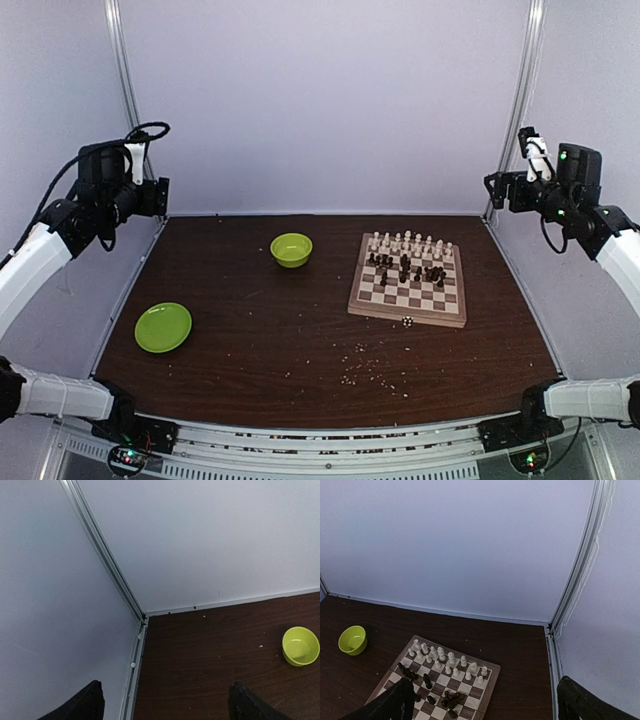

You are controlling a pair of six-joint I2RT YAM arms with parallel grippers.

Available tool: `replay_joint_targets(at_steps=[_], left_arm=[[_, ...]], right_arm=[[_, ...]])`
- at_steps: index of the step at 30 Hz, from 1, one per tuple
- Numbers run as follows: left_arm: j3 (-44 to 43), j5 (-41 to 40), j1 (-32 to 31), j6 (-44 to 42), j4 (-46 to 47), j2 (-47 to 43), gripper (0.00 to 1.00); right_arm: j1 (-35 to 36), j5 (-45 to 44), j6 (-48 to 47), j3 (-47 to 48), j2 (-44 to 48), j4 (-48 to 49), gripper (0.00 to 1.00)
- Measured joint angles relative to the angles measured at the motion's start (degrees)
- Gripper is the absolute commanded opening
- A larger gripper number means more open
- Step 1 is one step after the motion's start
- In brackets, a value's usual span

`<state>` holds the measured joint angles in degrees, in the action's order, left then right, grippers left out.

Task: Set up the chess pieces on the board
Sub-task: Move the chessboard to the center of the board.

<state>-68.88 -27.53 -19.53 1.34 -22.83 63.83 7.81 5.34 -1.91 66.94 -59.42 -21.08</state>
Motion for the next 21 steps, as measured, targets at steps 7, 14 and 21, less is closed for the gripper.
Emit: replay_joint_targets(at_steps=[7,14,21], left_arm=[[7.69,10.12,4.98,1.36,1.9,0.37,0.6],[8.79,22.62,4.15,3.58,2.45,3.56,0.47],[8.79,31.01,-2.62,10.47,4.9,9.6,0.4]], right_arm=[[-4.66,3.28,-3.17,-6.36,0.85,-1.95,0.91],[-7.67,11.15,-4.31,-6.62,0.72,-7.91,0.74],[-8.94,18.53,-1.95,-10.62,-1.29,-11.43,0.58]])
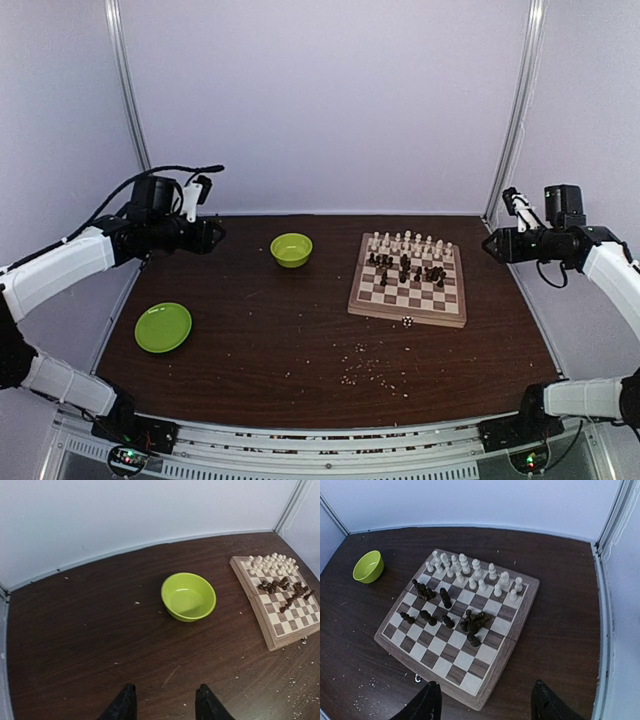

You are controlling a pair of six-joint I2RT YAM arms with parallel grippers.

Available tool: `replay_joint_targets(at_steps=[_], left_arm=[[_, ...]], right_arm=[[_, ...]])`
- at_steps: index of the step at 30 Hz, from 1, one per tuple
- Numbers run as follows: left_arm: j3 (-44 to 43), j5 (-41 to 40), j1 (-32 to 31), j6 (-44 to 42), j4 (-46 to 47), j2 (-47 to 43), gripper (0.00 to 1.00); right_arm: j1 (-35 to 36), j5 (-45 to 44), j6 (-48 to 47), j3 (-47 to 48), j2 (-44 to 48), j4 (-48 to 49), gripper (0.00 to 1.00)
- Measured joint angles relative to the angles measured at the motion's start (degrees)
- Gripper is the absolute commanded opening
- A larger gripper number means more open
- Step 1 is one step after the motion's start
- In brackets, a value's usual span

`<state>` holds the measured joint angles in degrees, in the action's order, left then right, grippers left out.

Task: Set up the chess pieces on the board
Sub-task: Move the chessboard to the center of the board.

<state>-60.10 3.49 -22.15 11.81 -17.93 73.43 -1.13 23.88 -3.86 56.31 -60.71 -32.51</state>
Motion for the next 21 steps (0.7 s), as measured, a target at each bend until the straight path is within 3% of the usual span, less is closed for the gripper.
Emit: replay_joint_targets(at_steps=[7,10,14,21], left_arm=[[-0.44,4.66,-10.1,7.41,4.74,11.04,0.41],[-2.84,6.56,-14.05,10.21,6.05,17.55,0.53],[-9.4,9.18,-18.12,13.44,7.37,27.41,0.56],[-21.66,11.96,-20.33,19.52,9.25,41.55,0.51]], right_arm=[[-0.33,2.1,2.67,-3.58,-6.36,-2.82,0.53],[-0.5,2.69,3.65,-3.34,-11.39,-3.19,0.54],[-0.63,3.21,3.85,1.64,-22.16,-6.12,0.55],[-0.9,2.89,4.33,7.56,-35.67,-6.86,0.36]])
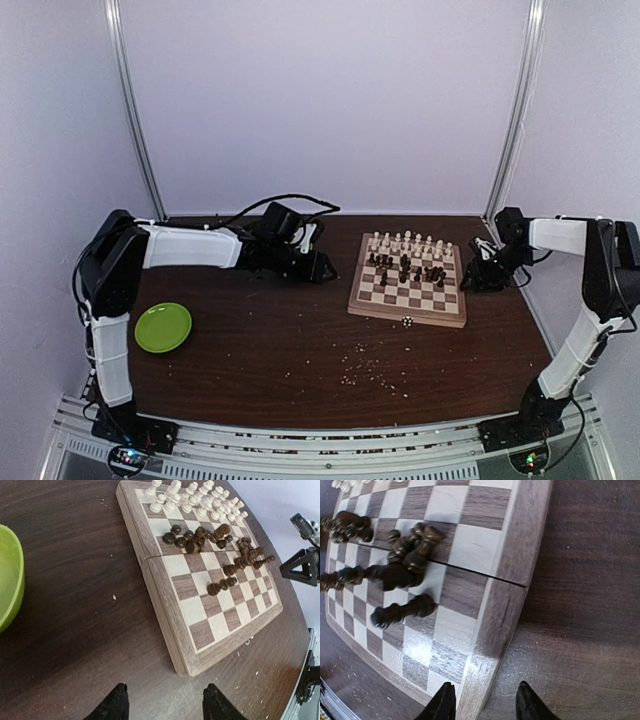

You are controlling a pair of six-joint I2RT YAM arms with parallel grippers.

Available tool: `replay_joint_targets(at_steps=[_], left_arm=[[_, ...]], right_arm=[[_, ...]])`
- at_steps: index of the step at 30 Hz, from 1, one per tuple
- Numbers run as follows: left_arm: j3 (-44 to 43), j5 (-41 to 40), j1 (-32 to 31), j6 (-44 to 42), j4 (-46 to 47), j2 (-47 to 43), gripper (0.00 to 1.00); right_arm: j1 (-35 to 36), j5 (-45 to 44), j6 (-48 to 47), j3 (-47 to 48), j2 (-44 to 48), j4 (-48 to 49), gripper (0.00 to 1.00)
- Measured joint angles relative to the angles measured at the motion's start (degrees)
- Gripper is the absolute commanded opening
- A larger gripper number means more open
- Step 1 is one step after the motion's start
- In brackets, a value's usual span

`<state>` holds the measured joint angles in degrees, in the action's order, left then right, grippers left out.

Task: Set up the chess pieces on the board
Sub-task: Move the chessboard to the center of the board.

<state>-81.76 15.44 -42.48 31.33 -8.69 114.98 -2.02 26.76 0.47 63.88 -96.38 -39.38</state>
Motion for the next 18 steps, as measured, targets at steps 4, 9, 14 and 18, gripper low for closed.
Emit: replay_joint_targets(at_steps=[4,9,14,18], left_arm=[[-5.11,0.0,0.04,3.06,0.68,5.11,0.5],[-10.14,-0.26,0.04,5.77,1.38,10.01,0.51],[-13.62,-0.44,0.04,7.72,1.36,14.12,0.5],[-16.09,-0.26,0.04,8.92,1.4,16.92,0.49]], right_arm=[[-0.02,-0.17,0.37,2.49,-4.04,-0.22,0.31],[-0.02,-0.11,0.83,6.4,-7.72,-0.31,0.31],[-0.02,-0.17,0.94,7.93,-9.33,-0.72,0.31],[-0.04,-0.26,0.85,8.15,-10.03,-1.27,0.39]])
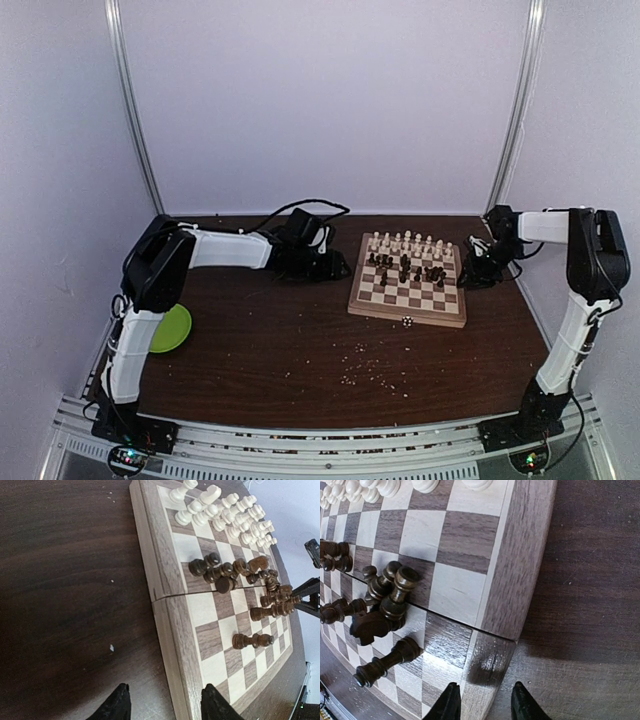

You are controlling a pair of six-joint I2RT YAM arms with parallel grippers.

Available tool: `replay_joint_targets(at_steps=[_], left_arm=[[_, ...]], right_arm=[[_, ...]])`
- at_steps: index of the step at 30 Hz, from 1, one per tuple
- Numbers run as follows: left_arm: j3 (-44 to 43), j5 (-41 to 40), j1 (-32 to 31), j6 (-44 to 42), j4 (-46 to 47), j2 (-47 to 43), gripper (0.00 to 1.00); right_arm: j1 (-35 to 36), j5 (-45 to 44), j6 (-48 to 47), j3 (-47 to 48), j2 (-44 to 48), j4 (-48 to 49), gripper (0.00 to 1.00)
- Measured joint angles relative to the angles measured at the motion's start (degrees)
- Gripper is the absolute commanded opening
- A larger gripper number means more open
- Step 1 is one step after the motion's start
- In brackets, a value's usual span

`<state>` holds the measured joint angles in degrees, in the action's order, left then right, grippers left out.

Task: Set up the chess pieces on the board
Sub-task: Move the chessboard to the center of the board.

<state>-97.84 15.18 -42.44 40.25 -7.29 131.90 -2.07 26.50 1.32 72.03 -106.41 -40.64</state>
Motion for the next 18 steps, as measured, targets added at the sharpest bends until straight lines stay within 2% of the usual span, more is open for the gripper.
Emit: replay_joint_targets(at_steps=[2,5,11,18], left_arm=[[-1.25,0.11,0.0,0.46,-0.04,1.22,0.5],[-2.23,0.26,0.0,1.05,-0.09,1.95,0.49],[-6.78,1.75,-0.09,2.1,-0.02,4.52,0.49],[-10.14,3.32,-0.55,2.91,-0.57,8.26,0.48]], right_arm=[[0.0,-0.04,0.04,0.09,-0.5,-0.35,0.44],[0.0,-0.02,-0.26,0.96,-1.86,-1.57,0.44],[-0.07,0.33,-0.96,2.95,-3.39,-3.06,0.39],[-0.07,1.16,-1.11,3.85,-4.28,-3.85,0.36]])
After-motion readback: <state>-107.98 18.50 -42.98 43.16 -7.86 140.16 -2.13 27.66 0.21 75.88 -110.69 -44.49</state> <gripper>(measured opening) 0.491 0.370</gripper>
